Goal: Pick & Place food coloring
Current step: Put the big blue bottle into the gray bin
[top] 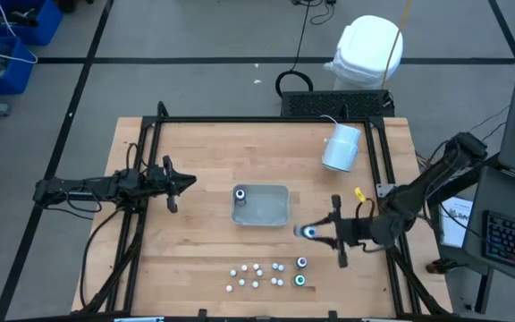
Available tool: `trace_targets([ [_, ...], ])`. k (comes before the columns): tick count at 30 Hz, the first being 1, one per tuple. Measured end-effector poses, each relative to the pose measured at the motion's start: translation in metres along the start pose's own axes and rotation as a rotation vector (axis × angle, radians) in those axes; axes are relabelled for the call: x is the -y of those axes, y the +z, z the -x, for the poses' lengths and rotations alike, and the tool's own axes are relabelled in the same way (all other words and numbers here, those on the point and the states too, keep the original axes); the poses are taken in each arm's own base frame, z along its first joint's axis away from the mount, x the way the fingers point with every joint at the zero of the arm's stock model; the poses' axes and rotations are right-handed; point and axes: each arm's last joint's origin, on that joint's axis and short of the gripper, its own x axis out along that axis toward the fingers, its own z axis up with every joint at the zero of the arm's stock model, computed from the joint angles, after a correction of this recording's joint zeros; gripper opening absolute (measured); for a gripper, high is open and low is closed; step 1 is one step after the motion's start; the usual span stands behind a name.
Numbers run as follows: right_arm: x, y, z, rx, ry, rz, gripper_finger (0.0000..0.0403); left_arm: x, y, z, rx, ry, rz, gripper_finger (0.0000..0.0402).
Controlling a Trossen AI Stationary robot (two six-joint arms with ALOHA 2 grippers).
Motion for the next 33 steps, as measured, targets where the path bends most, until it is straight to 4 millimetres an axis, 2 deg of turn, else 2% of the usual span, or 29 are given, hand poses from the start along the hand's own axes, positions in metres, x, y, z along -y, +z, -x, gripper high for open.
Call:
trace_targets([
  [3,0.014,0.008,-0.013,-0.002,-0.072,0.008,0.011,0.0,0.0,0.0,0.0,0.0,0.0,0.004],
  [6,0.024,0.007,-0.031,-0.007,-0.136,0.014,0.011,0.0,0.0,0.0,0.0,0.0,0.0,0.004],
  [15,0.045,-0.015,-0.092,0.07,-0.036,-0.05,0.011,0.0,0.0,0.0,0.0,0.0,-0.006,0.004],
  [21,0.063,-0.043,-0.126,0.06,-0.023,-0.11,0.011,0.0,0.0,0.0,0.0,0.0,-0.007,0.004],
  [27,0.07,-0.065,-0.153,0.038,-0.009,-0.134,0.011,0.0,0.0,0.0,0.001,0.0,-0.01,0.004],
  [33,0.064,-0.075,-0.186,-0.028,-0.002,-0.109,0.011,0.0,0.0,0.0,0.001,0.0,-0.032,0.004],
])
